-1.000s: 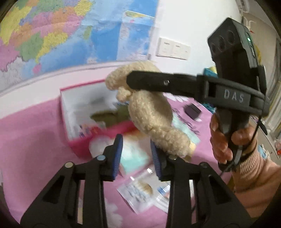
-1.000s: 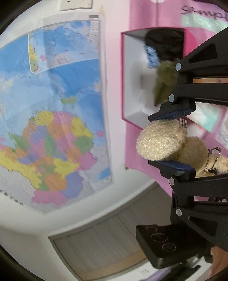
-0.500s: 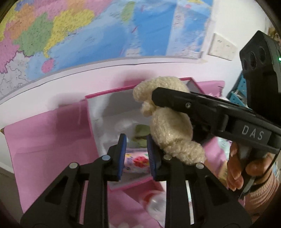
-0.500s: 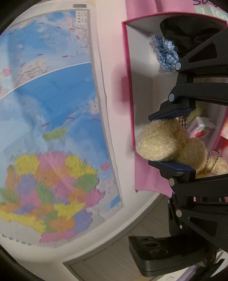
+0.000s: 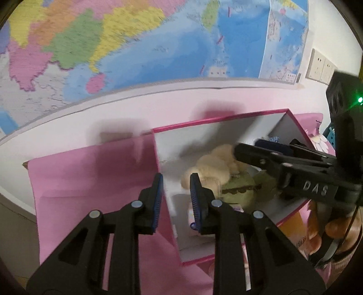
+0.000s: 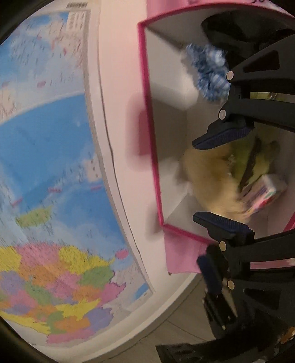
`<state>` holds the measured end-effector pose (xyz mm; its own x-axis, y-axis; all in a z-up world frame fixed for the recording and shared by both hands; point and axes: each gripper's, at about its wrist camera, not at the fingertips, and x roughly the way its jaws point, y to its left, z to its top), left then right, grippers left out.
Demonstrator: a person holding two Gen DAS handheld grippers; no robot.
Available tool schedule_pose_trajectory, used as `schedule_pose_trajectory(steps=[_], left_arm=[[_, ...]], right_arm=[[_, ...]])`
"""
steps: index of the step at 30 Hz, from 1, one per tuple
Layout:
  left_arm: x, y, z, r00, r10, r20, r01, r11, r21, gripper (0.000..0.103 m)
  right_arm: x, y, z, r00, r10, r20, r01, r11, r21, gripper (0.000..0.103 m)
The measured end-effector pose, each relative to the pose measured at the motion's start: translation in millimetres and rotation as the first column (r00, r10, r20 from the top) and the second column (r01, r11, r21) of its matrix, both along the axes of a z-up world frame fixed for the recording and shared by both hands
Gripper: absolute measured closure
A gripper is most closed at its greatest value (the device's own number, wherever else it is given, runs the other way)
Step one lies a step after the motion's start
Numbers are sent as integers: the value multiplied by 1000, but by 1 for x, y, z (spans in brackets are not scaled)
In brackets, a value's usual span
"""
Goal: Organize soft objects
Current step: 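Lower the teddy bear into the pink box and release it, then grasp the clear snack bag on the flower print with the right gripper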
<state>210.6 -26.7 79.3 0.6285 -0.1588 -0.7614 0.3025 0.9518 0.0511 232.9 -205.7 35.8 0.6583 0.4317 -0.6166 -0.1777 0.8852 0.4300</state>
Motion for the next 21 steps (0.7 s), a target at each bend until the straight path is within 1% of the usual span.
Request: schedule_pose_trajectory(steps=[2, 3, 4, 6, 9, 11, 13, 15, 16, 18, 20, 21], left_arm=[[-7, 7, 6, 1000, 0, 16, 0, 1000, -20, 76], [-14, 11, 9, 1000, -6, 31, 7, 999, -32, 76], [-22, 16, 12, 999, -12, 46, 14, 999, -44, 72], [-40, 24, 16, 997, -18, 73, 23, 998, -66, 69], [-74, 44, 20, 995, -43, 94, 53, 993, -110, 68], [-100, 52, 18, 992, -67, 103, 80, 989, -127, 64], [-122, 58, 12, 991, -78, 107, 92, 987, -133, 62], [-140, 64, 3, 992, -89, 92, 101, 985, -137, 62], [-151, 67, -5, 993, -85, 80, 95, 987, -133, 62], [-166, 73, -23, 996, -80, 42, 84, 991, -102, 62], [-178, 79, -40, 998, -66, -15, 64, 992, -108, 62], [-185, 83, -46, 998, -61, -30, 58, 992, -108, 62]], right_arm=[[-12, -6, 3, 1000, 21, 16, -21, 1000, 6, 44], [-26, -9, 8, 999, 39, 38, -39, 999, 4, 44], [-34, -11, 11, 997, 53, 50, -53, 999, 3, 44], [-57, -15, 20, 992, 89, 84, -90, 996, 4, 44], [-101, -21, 31, 975, 174, 139, -177, 984, 16, 44], [-122, -18, 33, 963, 223, 154, -227, 974, 10, 44], [-148, -11, 30, 943, 296, 152, -302, 953, 20, 44], [-164, 4, 21, 923, 364, 124, -369, 929, 23, 44], [-170, 7, 16, 917, 381, 117, -385, 923, 19, 44], [-184, 22, 1, 890, 449, 79, -452, 892, 23, 44], [-194, 36, -13, 867, 496, 47, -497, 867, 30, 44], [-200, 47, -24, 849, 528, 19, -528, 849, 30, 44]])
